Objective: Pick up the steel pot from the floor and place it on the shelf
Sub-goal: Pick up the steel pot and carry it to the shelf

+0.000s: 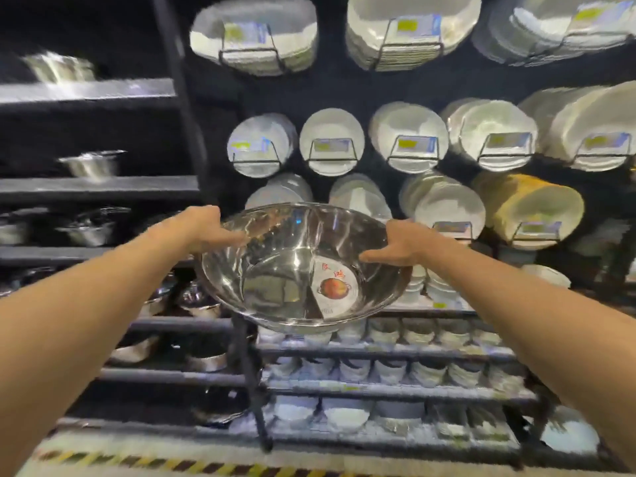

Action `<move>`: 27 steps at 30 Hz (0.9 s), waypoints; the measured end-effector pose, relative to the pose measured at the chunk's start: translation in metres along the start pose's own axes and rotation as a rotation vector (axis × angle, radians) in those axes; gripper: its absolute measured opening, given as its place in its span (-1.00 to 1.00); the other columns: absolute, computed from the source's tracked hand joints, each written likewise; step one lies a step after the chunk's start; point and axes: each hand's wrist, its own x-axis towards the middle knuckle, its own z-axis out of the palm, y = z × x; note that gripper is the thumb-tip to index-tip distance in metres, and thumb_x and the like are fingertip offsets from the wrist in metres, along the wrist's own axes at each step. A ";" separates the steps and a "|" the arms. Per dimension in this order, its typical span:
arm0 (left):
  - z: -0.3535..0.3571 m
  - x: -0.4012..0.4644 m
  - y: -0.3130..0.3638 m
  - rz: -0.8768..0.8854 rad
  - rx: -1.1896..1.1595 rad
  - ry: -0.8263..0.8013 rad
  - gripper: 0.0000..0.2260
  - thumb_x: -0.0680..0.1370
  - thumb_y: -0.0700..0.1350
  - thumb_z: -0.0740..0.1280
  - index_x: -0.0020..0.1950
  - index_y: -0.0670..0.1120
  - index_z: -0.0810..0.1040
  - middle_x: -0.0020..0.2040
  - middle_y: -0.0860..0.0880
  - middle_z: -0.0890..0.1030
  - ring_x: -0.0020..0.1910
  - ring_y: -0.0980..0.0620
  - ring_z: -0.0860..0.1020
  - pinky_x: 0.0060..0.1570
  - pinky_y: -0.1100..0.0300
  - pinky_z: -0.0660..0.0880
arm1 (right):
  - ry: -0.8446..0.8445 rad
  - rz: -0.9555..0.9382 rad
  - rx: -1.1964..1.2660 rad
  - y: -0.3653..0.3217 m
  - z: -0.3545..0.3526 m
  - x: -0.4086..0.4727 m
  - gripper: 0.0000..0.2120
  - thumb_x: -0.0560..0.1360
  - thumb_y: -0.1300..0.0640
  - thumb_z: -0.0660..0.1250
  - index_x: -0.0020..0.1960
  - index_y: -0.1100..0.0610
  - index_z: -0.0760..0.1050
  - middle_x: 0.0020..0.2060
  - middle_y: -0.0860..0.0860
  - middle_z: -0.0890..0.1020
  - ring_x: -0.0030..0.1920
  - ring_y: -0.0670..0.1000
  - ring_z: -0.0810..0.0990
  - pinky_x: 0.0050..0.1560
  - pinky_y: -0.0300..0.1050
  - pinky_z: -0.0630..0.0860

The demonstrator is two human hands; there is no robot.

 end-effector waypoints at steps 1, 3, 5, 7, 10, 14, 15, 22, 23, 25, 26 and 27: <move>-0.006 -0.007 -0.020 -0.043 0.013 0.012 -0.03 0.19 0.50 0.27 0.28 -0.25 0.49 0.18 -0.22 0.59 0.11 -0.23 0.56 0.03 0.03 0.51 | -0.007 -0.059 0.007 -0.018 0.002 0.014 -0.24 0.39 -0.46 0.31 0.14 0.23 0.53 0.02 0.16 0.63 -0.04 0.16 0.57 -0.03 0.01 0.51; -0.020 -0.026 -0.060 -0.134 0.045 0.019 -0.04 0.23 0.51 0.29 0.29 -0.26 0.47 0.19 -0.24 0.59 0.12 -0.24 0.55 0.03 0.02 0.50 | -0.026 -0.180 0.027 -0.056 0.005 0.040 -0.25 0.38 -0.47 0.29 0.14 0.20 0.57 0.00 0.15 0.64 -0.02 0.17 0.59 0.05 0.05 0.55; -0.032 -0.052 -0.095 -0.221 0.059 0.033 -0.13 0.29 0.47 0.33 0.28 -0.23 0.50 0.09 -0.19 0.62 0.05 -0.22 0.56 0.00 0.02 0.50 | -0.028 -0.303 0.056 -0.097 0.009 0.064 -0.25 0.38 -0.48 0.29 0.11 0.20 0.59 -0.03 0.14 0.65 -0.04 0.16 0.60 0.06 0.09 0.56; -0.043 -0.081 -0.127 -0.305 0.058 0.075 -0.29 0.37 0.37 0.38 0.26 -0.17 0.54 -0.12 -0.09 0.60 -0.10 -0.15 0.55 -0.12 0.06 0.47 | -0.016 -0.397 0.082 -0.142 0.014 0.083 -0.27 0.37 -0.47 0.31 0.11 0.19 0.58 -0.03 0.14 0.65 -0.04 0.16 0.60 0.06 0.08 0.56; -0.057 -0.134 -0.172 -0.477 0.096 0.111 -0.40 0.38 0.31 0.40 0.11 -0.19 0.59 -0.10 -0.16 0.61 -0.13 -0.15 0.55 -0.12 0.04 0.51 | 0.000 -0.540 0.100 -0.217 0.023 0.096 -0.26 0.34 -0.49 0.32 0.03 0.20 0.51 -0.09 0.11 0.63 -0.11 0.14 0.56 -0.02 0.06 0.54; -0.072 -0.215 -0.231 -0.674 0.108 0.166 -0.45 0.36 0.35 0.40 0.02 -0.11 0.55 -0.06 -0.17 0.63 -0.22 -0.12 0.59 -0.36 0.07 0.57 | -0.027 -0.742 0.116 -0.323 0.036 0.090 -0.23 0.32 -0.54 0.28 0.00 0.19 0.47 -0.12 0.05 0.56 -0.16 0.08 0.52 -0.21 -0.01 0.42; -0.077 -0.235 -0.246 -0.728 0.093 0.184 -0.49 0.38 0.32 0.40 0.03 -0.07 0.52 -0.06 -0.14 0.61 -0.22 -0.11 0.59 -0.40 0.04 0.60 | -0.027 -0.791 0.111 -0.350 0.039 0.087 -0.24 0.32 -0.55 0.27 0.00 0.17 0.46 -0.12 0.05 0.56 -0.18 0.07 0.51 -0.25 -0.03 0.39; -0.123 -0.354 -0.358 -1.042 0.187 0.218 -0.28 0.34 0.44 0.34 0.15 -0.17 0.50 0.09 -0.22 0.61 -0.10 -0.20 0.57 -0.08 -0.05 0.59 | -0.065 -1.042 0.126 -0.546 0.046 0.045 -0.13 0.29 -0.58 0.25 0.16 0.19 0.49 0.05 0.10 0.61 -0.07 0.11 0.58 -0.06 0.04 0.55; -0.130 -0.369 -0.374 -1.051 0.203 0.214 -0.28 0.34 0.45 0.32 0.12 -0.17 0.51 0.09 -0.22 0.62 -0.07 -0.22 0.57 -0.07 -0.01 0.56 | -0.066 -1.062 0.132 -0.572 0.047 0.038 -0.18 0.27 -0.59 0.25 0.06 0.15 0.48 0.00 0.08 0.62 -0.13 0.08 0.57 -0.12 0.02 0.55; -0.143 -0.395 -0.408 -1.064 0.204 0.204 -0.24 0.36 0.45 0.30 0.23 -0.18 0.53 0.17 -0.21 0.61 0.05 -0.23 0.56 0.01 0.02 0.52 | -0.059 -1.093 0.165 -0.621 0.048 0.025 -0.26 0.24 -0.60 0.28 -0.06 0.08 0.43 -0.06 0.05 0.60 -0.20 0.03 0.54 -0.19 0.00 0.52; -0.148 -0.407 -0.425 -1.081 0.192 0.204 -0.22 0.36 0.44 0.30 0.29 -0.16 0.51 0.20 -0.20 0.60 0.08 -0.22 0.55 0.05 0.02 0.52 | -0.066 -1.103 0.181 -0.643 0.047 0.019 -0.24 0.23 -0.60 0.28 -0.03 0.09 0.44 -0.06 0.05 0.59 -0.16 0.05 0.55 -0.14 0.02 0.54; -0.153 -0.417 -0.441 -1.106 0.190 0.206 -0.22 0.36 0.44 0.30 0.31 -0.15 0.49 0.20 -0.19 0.59 0.06 -0.20 0.54 0.03 0.01 0.52 | -0.074 -1.115 0.192 -0.665 0.047 0.014 -0.21 0.23 -0.59 0.28 0.02 0.11 0.45 -0.04 0.06 0.59 -0.11 0.08 0.56 -0.07 0.05 0.56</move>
